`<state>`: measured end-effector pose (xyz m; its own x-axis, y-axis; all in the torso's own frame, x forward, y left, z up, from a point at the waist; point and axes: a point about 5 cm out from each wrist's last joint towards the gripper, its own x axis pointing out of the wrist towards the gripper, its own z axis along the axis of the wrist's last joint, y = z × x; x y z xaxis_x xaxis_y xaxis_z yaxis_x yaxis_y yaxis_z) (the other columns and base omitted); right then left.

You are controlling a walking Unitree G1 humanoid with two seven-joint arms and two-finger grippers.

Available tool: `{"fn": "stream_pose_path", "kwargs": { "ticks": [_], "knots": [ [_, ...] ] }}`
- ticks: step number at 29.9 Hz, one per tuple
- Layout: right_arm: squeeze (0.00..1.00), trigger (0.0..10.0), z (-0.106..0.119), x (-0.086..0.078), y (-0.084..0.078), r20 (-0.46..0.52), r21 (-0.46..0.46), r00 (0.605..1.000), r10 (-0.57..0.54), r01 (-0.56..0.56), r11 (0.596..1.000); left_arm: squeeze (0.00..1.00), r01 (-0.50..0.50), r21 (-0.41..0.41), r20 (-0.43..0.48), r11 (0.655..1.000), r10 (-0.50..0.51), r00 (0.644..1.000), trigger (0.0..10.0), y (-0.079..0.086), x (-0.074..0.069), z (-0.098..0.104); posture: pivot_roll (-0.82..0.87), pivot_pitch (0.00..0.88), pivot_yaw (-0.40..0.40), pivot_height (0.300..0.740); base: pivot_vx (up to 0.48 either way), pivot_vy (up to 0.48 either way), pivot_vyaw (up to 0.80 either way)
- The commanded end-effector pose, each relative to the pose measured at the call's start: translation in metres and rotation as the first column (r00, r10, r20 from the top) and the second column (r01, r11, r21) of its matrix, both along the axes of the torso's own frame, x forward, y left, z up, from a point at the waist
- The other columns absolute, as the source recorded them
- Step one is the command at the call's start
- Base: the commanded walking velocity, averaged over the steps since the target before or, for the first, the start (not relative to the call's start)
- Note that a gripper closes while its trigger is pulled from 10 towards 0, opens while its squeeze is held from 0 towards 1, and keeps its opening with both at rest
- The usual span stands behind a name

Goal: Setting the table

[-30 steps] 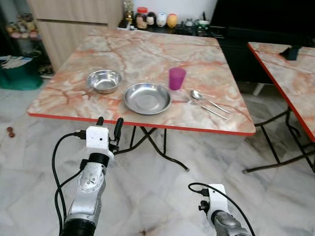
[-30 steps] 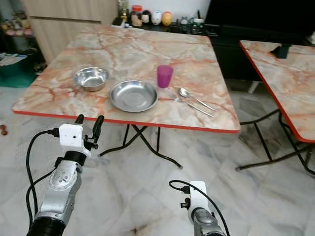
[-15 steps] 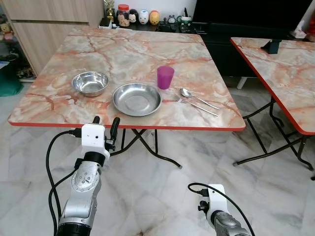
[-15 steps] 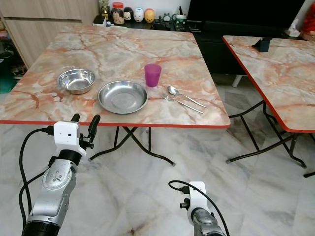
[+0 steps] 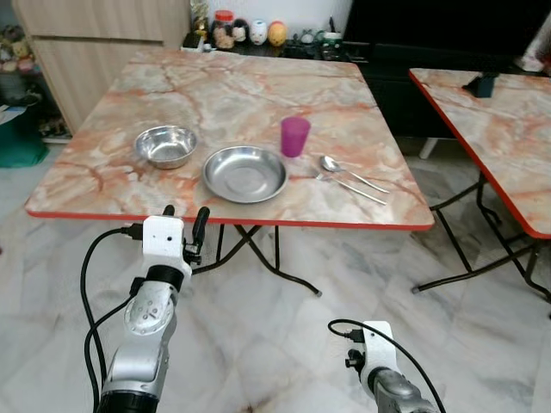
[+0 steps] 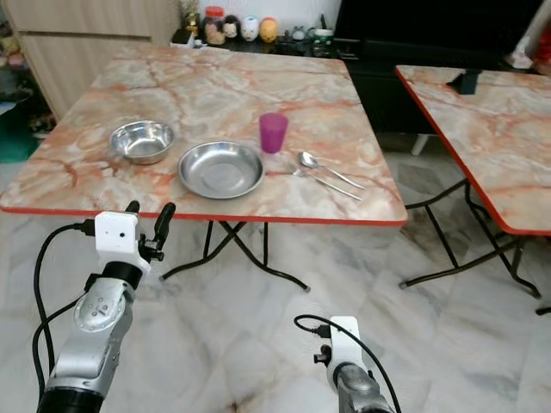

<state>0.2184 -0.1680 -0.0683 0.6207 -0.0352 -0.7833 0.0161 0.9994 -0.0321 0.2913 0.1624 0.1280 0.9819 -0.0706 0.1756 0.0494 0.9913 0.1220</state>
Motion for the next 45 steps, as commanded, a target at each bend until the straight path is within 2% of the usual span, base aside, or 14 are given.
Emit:
{"fn": "stream_pose_path", "kwargs": {
  "ticks": [1, 26, 28, 33, 37, 43, 44, 45],
  "knots": [
    [0.00, 10.0, 0.000, 0.000, -0.003, 0.004, -0.007, 1.000, -0.006, 0.006, 1.000, 0.00, 0.011, 0.000, 0.005, 1.000, -0.011, 1.000, 10.0, -0.003, 0.000, 0.002, 0.05, 0.000, -0.095, 0.740, 0.247, 0.000, -0.54],
    [0.00, 10.0, 0.000, 0.000, -0.002, 0.004, -0.006, 1.000, 0.003, -0.003, 1.000, 0.00, 0.044, -0.002, -0.014, 0.999, -0.044, 0.999, 10.0, -0.006, 0.003, 0.003, 0.06, 0.000, -0.093, 0.740, 0.247, 0.000, 0.00],
    [0.00, 10.0, 0.000, 0.000, -0.002, 0.004, -0.007, 1.000, 0.004, -0.004, 1.000, 0.00, 0.120, -0.061, -0.038, 0.991, -0.123, 0.992, 10.0, -0.015, 0.002, 0.001, 0.06, 0.000, -0.093, 0.740, 0.000, 0.000, 0.00],
    [0.00, 10.0, 0.000, 0.000, -0.002, 0.003, -0.009, 1.000, 0.004, -0.004, 1.000, 0.00, 0.152, -0.145, -0.118, 0.978, -0.170, 0.978, 10.0, -0.021, -0.001, -0.006, 0.06, 0.000, -0.091, 0.740, 0.000, 0.000, 0.00],
    [0.00, 10.0, 0.000, 0.000, -0.002, -0.002, -0.011, 1.000, 0.003, -0.003, 1.000, 0.00, 0.124, -0.172, -0.180, 0.977, -0.155, 0.971, 10.0, -0.021, 0.001, -0.009, 0.06, 0.000, -0.093, 0.740, 0.000, 0.000, 0.00],
    [0.00, 10.0, 0.000, 0.000, -0.002, -0.004, -0.009, 1.000, 0.006, -0.006, 1.000, 0.00, 0.097, -0.250, -0.190, 0.963, -0.147, 0.971, 10.0, -0.021, 0.005, 0.000, 0.06, 0.000, -0.090, 0.740, 0.000, 0.000, 0.00],
    [0.00, 10.0, 0.000, 0.000, -0.002, -0.005, -0.009, 1.000, 0.007, -0.007, 1.000, 0.28, 0.078, -0.263, -0.199, 0.962, -0.134, 0.971, 10.0, -0.019, 0.006, 0.002, 0.06, 0.000, -0.090, 0.740, 0.000, 0.000, 0.00],
    [0.00, 10.0, 0.000, 0.000, -0.002, -0.005, -0.009, 1.000, 0.008, -0.008, 1.000, 0.91, 0.057, -0.283, -0.216, 0.957, -0.122, 0.969, 10.0, -0.018, 0.008, 0.002, 0.06, 0.000, -0.090, 0.740, 0.000, 0.000, 0.00]
  ]
}}
